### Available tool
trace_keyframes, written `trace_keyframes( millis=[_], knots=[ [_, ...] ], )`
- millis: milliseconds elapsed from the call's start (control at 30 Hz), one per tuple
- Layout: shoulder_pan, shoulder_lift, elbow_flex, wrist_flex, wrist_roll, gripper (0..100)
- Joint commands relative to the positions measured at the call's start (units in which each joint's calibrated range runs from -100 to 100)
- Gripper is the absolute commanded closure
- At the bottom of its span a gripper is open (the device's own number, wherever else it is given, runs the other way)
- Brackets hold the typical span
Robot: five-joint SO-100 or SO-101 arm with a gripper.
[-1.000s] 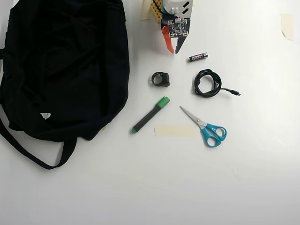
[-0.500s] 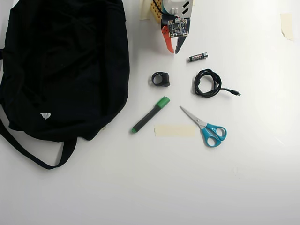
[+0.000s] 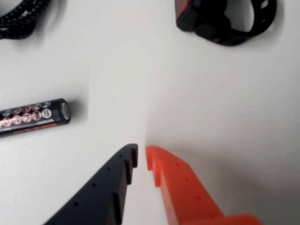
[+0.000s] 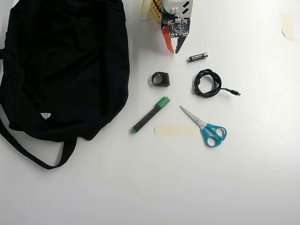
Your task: Put the green marker into the black bag
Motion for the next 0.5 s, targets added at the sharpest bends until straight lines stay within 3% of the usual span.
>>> trace_keyframes(
  millis=[0,200,467],
  knots=[
    [-0.09,-0.75,1.64,1.12,0.25,98],
    [-0.17,-0.75,1.46,0.09,-0.27,98],
    [-0.99,-0.58,0.74,-10.08,-0.27,98]
  ],
)
